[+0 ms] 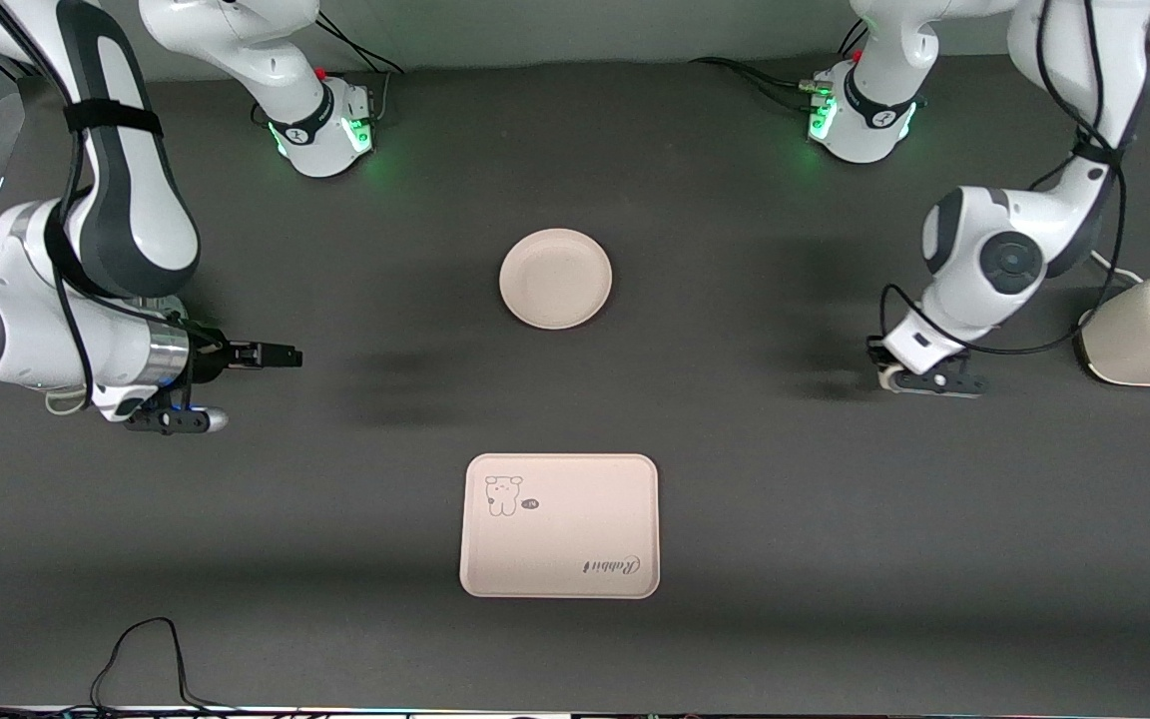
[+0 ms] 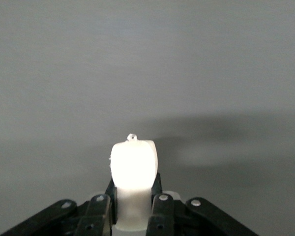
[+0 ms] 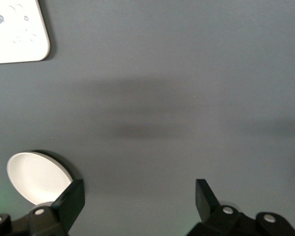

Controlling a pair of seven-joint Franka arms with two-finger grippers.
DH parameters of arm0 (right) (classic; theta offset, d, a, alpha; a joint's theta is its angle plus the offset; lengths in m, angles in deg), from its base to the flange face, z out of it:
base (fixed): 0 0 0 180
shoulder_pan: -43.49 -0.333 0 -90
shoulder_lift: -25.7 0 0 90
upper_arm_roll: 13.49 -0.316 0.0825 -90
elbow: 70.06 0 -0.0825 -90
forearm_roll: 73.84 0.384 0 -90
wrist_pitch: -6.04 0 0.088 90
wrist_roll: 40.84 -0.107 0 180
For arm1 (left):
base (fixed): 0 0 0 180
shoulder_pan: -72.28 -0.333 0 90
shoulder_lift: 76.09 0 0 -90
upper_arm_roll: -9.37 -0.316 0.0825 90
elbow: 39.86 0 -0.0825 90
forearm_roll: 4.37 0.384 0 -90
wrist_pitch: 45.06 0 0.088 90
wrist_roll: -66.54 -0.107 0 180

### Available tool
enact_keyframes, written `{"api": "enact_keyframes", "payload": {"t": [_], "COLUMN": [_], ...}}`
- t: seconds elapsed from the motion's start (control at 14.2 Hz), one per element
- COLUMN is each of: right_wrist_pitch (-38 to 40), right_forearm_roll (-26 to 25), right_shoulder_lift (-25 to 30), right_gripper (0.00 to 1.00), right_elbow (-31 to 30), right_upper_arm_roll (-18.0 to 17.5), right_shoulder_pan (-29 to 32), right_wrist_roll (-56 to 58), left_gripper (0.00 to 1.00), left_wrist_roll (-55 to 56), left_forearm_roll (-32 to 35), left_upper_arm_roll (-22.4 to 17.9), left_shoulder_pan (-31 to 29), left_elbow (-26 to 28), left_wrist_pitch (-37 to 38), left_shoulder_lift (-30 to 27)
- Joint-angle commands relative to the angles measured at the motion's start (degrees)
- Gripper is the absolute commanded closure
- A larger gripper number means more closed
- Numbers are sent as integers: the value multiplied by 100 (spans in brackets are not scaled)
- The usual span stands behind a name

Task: Place bun in plate and plate on tray
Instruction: 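Carry the bun with the left gripper over the white plate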

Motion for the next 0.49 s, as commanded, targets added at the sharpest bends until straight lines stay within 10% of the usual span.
{"api": "enact_keyframes", "payload": {"t": [0.0,0.42], "right_wrist_pitch": [125,134], "right_forearm_roll": [404,704], "right_shoulder_lift": [42,-213], "right_gripper": [0,0], "right_elbow": [241,566], "right_upper_arm_roll": [27,36], "right_shoulder_pan": [-6,38], "right_wrist_roll": [81,72], "left_gripper": [72,72], "left_wrist_roll": [1687,4923], "left_forearm_roll": [-89,-643], "left_upper_arm_roll": [181,586], "left_shoulder_pan": [1281,3549], "left_elbow": [-44,-1677], "left_wrist_pitch": [1046,1655], "left_shoulder_lift": [-891,-236]}}
